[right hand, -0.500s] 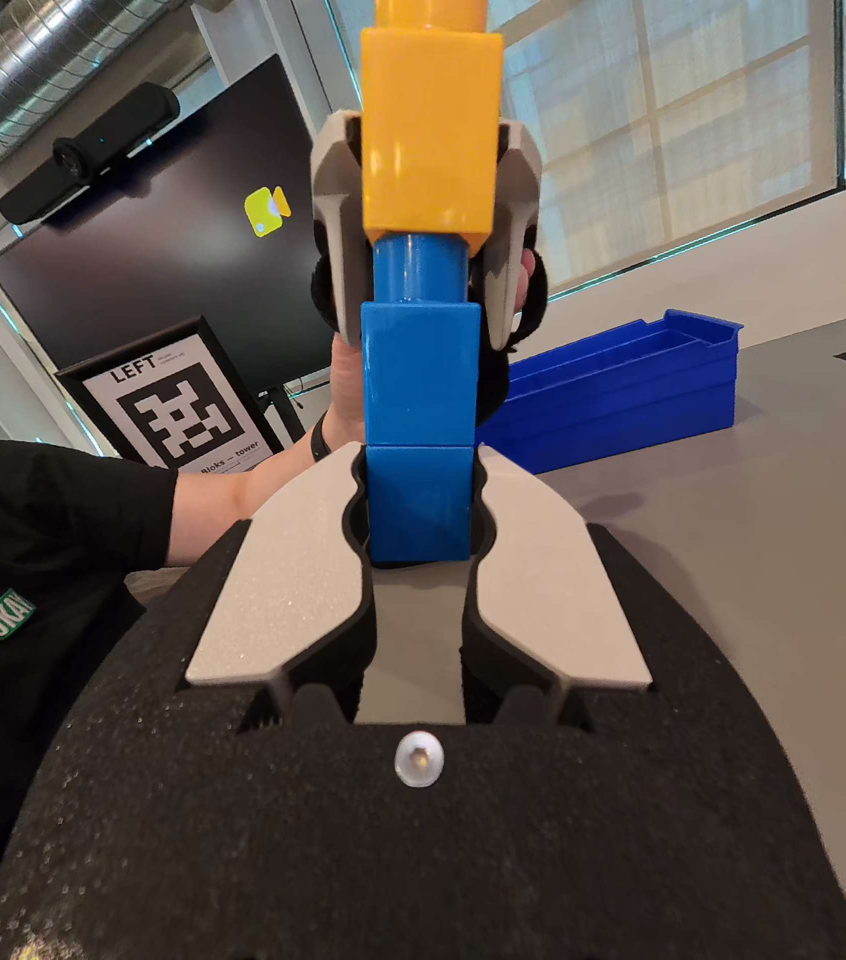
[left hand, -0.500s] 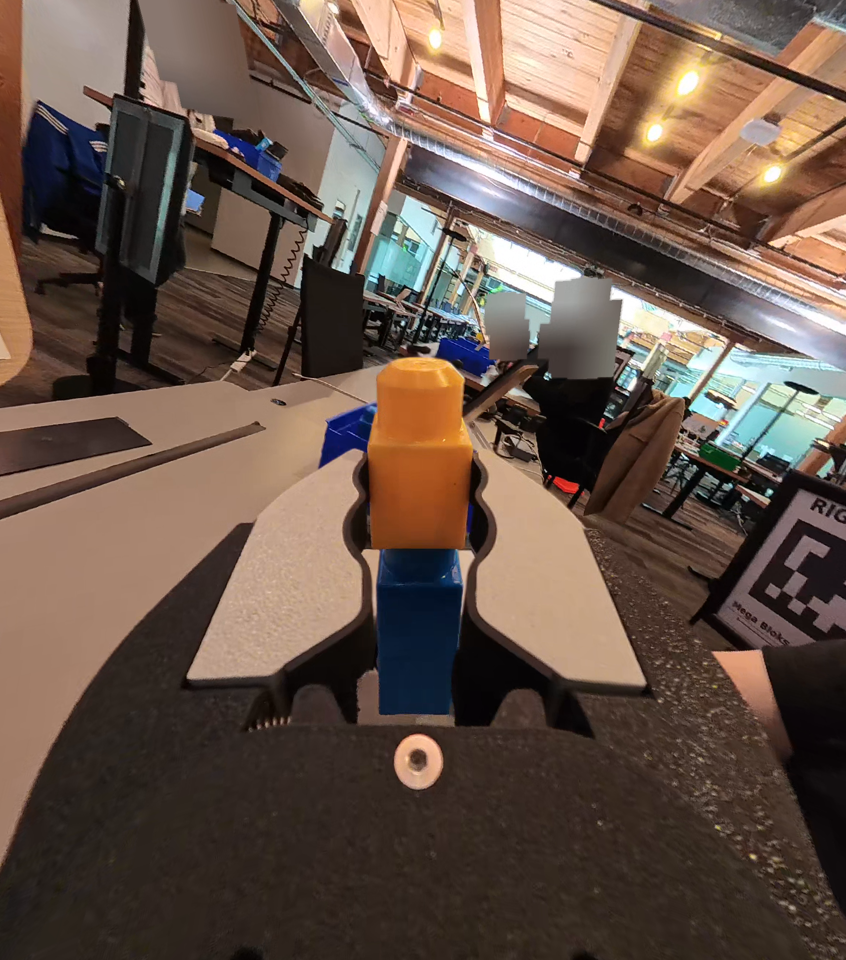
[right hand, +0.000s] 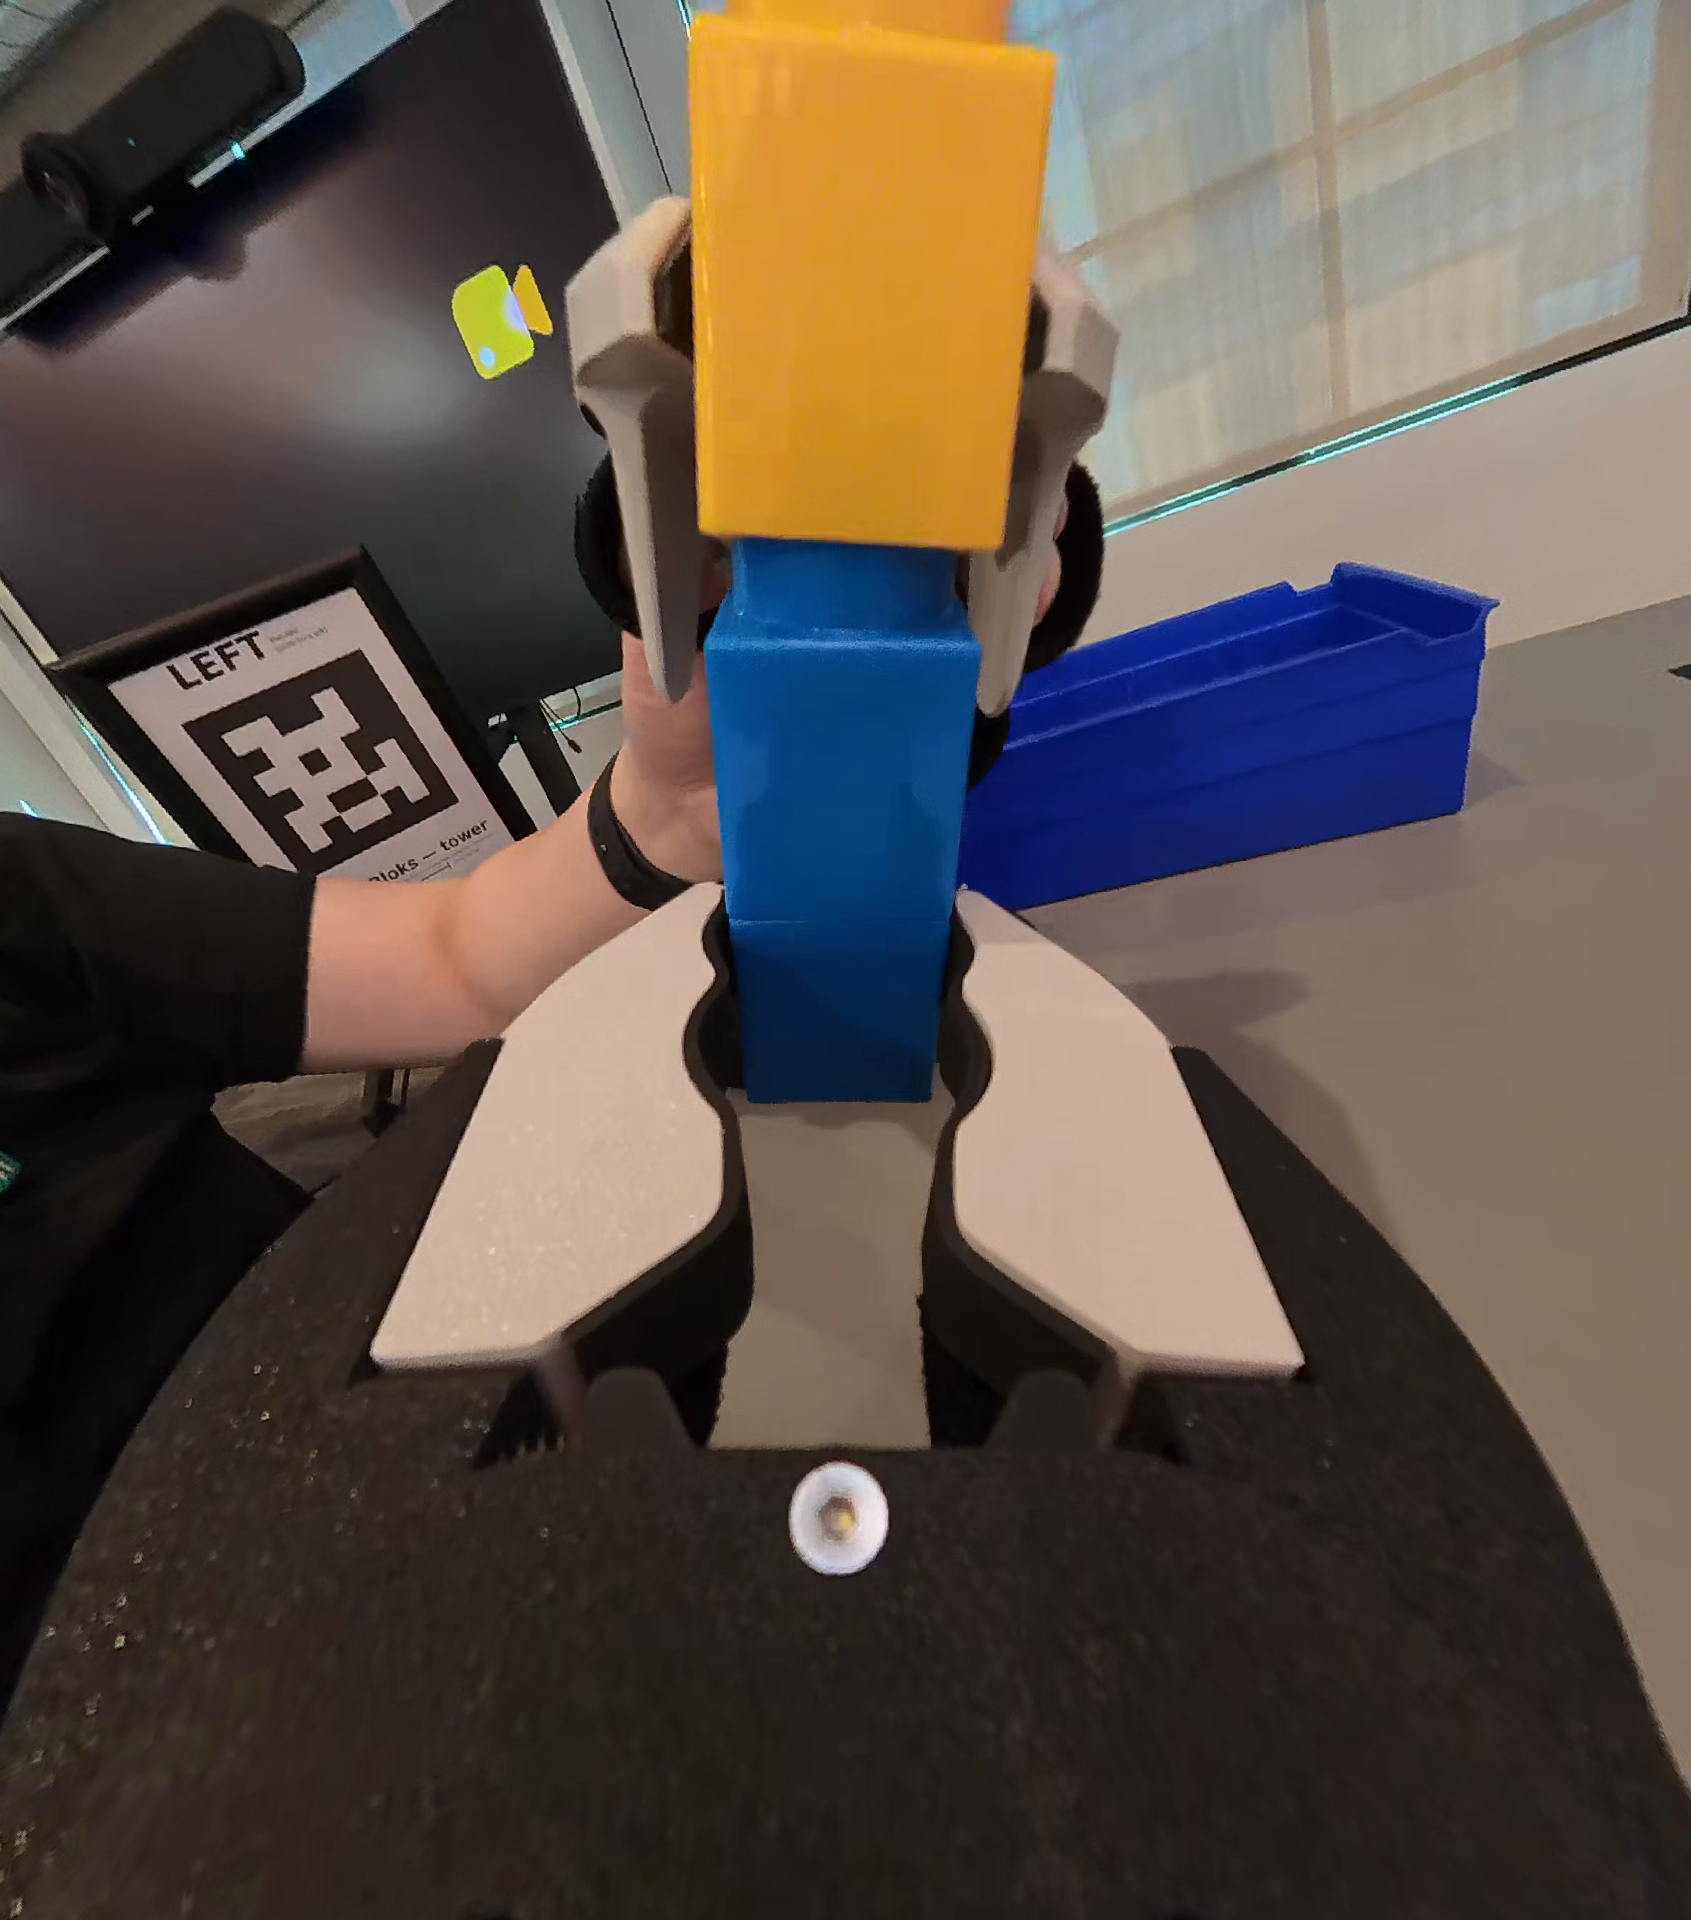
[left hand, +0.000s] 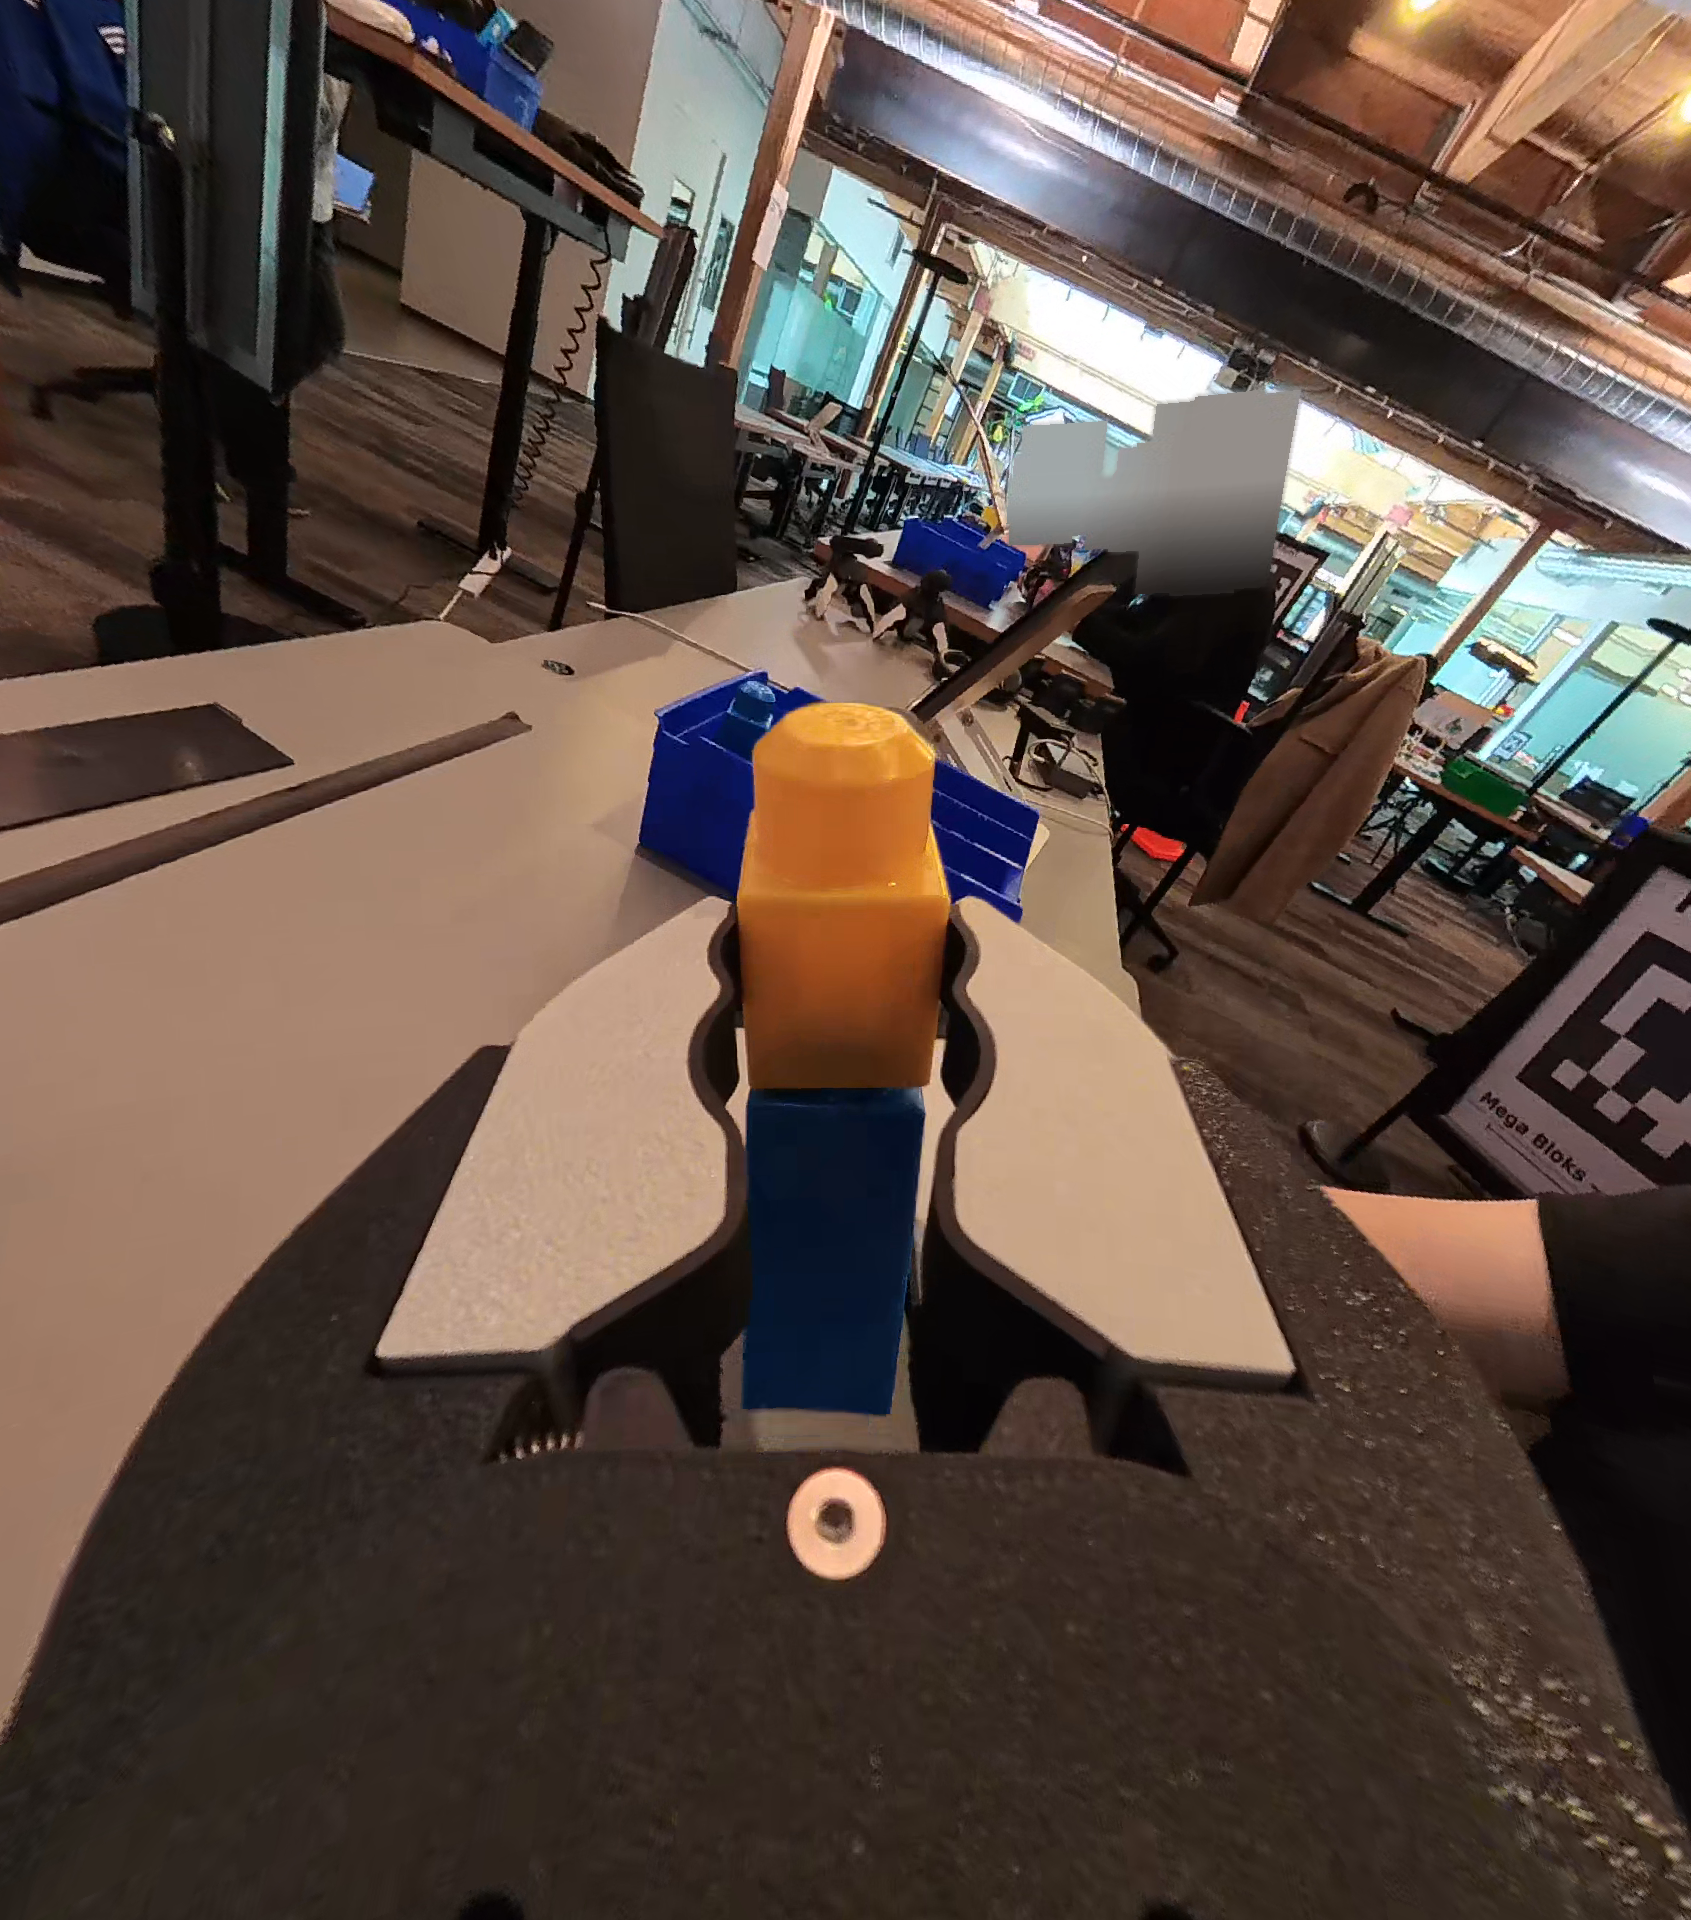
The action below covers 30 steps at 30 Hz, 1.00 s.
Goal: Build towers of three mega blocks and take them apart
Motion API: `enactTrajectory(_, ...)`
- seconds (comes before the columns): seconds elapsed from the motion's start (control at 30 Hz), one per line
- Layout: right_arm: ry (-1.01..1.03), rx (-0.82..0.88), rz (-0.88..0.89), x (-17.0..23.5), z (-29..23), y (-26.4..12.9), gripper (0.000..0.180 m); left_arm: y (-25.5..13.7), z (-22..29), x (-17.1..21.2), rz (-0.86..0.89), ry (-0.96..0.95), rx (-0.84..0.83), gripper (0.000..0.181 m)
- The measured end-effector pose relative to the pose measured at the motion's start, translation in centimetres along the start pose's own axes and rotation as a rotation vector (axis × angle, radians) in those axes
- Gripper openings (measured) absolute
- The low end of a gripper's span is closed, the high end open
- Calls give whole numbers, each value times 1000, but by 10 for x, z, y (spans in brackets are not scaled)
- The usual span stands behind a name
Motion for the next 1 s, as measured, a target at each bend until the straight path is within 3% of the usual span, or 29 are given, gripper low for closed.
enactTrajectory(0.33,-26,16,-78,5,1,-4,35,-14,-1,10,-144,17,-8,36)
enactTrajectory(0.63,-22,24,-139,12,0,2,36,-10,-2,13,-110,76,-16,45)
enactTrajectory(1.0,82,-36,-29,7,-1,7,40,-10,-3,10,-117,28,-4,39)
Point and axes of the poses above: each gripper's, where its closed fingertips meet, y out along the fingers, x out of its underside, z = x × y across the jaws, the point moved 3 cm from there along -y, back along the fingers, and after that the axes turned 4 degrees about -y, right-handed, at the moved point
